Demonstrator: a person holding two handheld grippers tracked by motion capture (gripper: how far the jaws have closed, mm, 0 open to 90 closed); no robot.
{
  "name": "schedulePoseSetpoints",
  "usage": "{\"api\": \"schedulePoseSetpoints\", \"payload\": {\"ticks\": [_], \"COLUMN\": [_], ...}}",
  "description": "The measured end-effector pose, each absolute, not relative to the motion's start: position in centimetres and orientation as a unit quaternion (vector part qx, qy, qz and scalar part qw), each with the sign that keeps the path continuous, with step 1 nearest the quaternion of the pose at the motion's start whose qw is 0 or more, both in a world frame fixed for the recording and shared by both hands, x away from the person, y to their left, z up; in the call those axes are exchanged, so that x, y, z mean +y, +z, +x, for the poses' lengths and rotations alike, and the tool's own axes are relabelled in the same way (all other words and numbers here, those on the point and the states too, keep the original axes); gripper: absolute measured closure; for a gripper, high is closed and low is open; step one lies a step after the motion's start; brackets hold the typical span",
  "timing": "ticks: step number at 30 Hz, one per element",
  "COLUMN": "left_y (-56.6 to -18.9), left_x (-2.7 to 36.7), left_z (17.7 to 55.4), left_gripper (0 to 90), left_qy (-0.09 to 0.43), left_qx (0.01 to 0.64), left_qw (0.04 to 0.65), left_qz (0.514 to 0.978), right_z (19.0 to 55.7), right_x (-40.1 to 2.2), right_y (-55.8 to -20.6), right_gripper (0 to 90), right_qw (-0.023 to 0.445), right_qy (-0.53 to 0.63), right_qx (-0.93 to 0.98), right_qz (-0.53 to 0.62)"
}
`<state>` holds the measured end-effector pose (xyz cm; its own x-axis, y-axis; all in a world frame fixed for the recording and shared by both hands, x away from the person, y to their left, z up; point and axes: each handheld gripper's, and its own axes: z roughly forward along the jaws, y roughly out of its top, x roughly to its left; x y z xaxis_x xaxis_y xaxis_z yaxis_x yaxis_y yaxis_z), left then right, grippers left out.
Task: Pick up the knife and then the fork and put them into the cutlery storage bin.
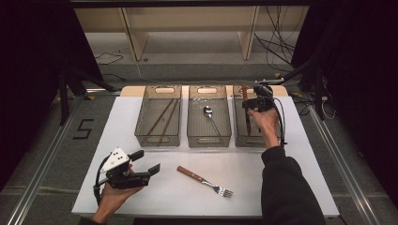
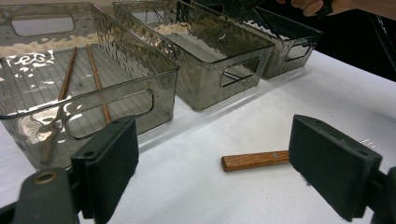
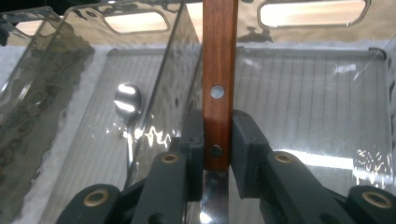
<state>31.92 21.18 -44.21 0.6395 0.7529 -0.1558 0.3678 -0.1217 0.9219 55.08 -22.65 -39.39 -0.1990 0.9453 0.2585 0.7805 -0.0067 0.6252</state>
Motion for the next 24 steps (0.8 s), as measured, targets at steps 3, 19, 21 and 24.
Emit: {"api": "schedulePoseSetpoints", "payload": {"ticks": [3,19,21,24], "left_y": [-44.2,-44.2,-44.2,-44.2], "left_x": [21.2,21.2,21.2,21.2], "left_z": [31.9,31.9,31.9,31.9], "left_gripper": [15.8,15.8,15.8,15.8], "left_qy": [0.178,0.179,0.179,0.179], "left_qx": [0.385,0.387,0.387,0.386], "left_qw": [0.539,0.539,0.539,0.538], "left_qz": [0.727,0.727,0.727,0.728], "right_z": [55.1,52.6,51.9,50.8], "right_x": [-22.7,-21.1,-20.6,-19.8], "right_y": [-39.6,-37.2,-36.7,-36.1], "right_gripper": [69.2,42.9,39.9,37.2], "right_qw": [0.115,0.108,0.107,0.104], "right_qy": [0.34,0.382,0.388,0.398], "right_qx": [0.693,0.73,0.738,0.751], "right_qz": [0.625,0.556,0.541,0.516]}}
